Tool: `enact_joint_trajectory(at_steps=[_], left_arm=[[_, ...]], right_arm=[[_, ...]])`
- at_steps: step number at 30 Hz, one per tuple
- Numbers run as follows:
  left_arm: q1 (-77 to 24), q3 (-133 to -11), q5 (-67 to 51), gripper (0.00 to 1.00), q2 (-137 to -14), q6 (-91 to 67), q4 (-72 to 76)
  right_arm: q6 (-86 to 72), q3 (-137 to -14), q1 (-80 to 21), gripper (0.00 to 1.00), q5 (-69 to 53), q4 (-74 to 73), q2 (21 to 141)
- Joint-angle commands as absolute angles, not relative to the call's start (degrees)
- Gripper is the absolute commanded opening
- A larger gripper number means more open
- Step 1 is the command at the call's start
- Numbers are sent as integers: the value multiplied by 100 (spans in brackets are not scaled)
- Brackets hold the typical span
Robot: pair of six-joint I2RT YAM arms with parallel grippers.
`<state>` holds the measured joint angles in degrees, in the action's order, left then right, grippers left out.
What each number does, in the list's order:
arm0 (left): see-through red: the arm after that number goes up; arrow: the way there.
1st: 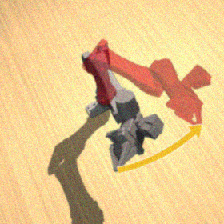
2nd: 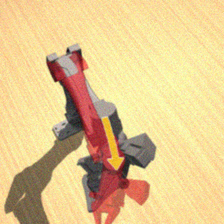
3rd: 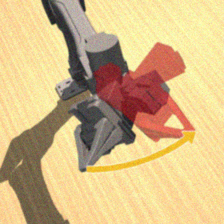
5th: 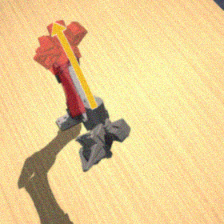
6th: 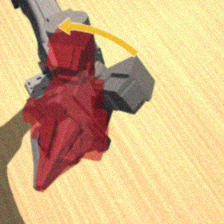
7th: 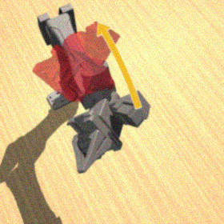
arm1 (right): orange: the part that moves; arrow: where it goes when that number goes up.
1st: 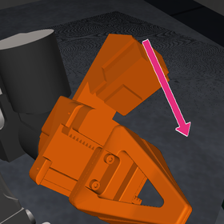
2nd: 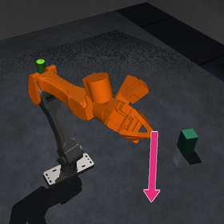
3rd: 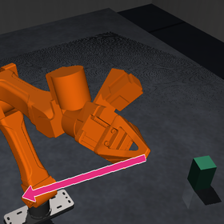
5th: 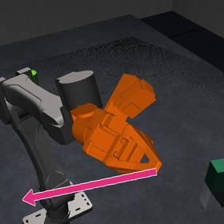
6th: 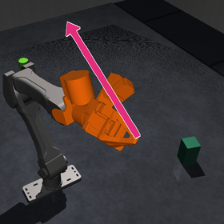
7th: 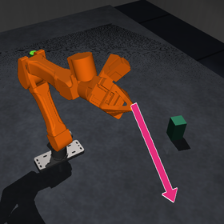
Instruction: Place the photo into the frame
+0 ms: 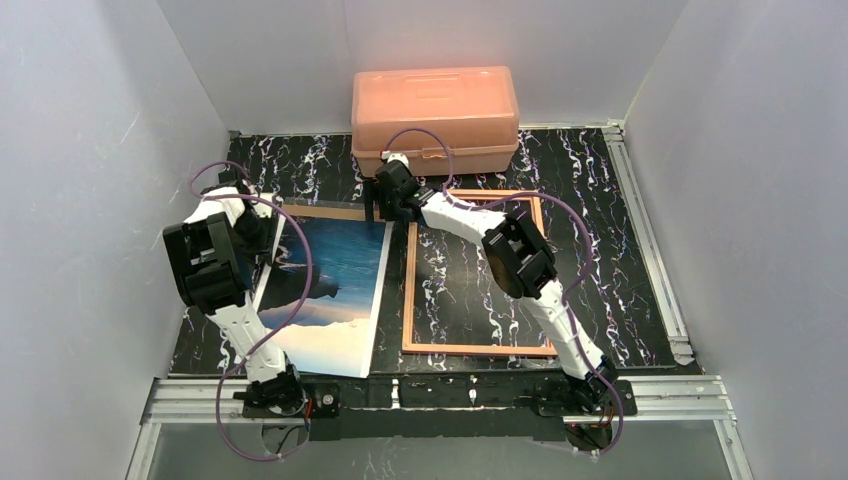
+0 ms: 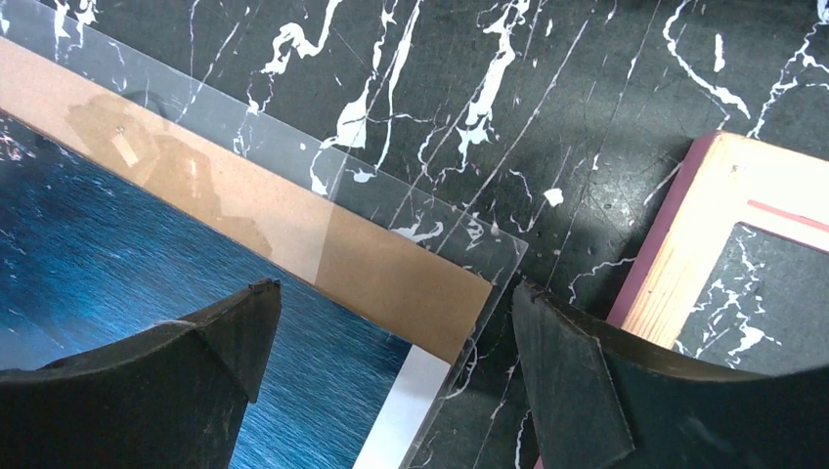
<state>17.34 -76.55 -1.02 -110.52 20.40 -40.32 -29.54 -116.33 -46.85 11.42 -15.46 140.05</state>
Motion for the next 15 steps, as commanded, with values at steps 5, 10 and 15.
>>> enact_joint_trajectory(at_steps=[5, 10, 15], left_arm=[[1604, -7462, 53, 39, -11325, 2090, -3765], [1542, -7458, 134, 34, -11365, 2104, -3747], [1505, -7462, 183, 26, -11354, 2148, -3700]], right_arm=[[-3202, -10561, -4614, 94, 328, -225, 13560], [-3269, -10098, -4609, 94, 47, 550, 13132], [-3236, -9785, -4614, 93, -199, 984, 12855]])
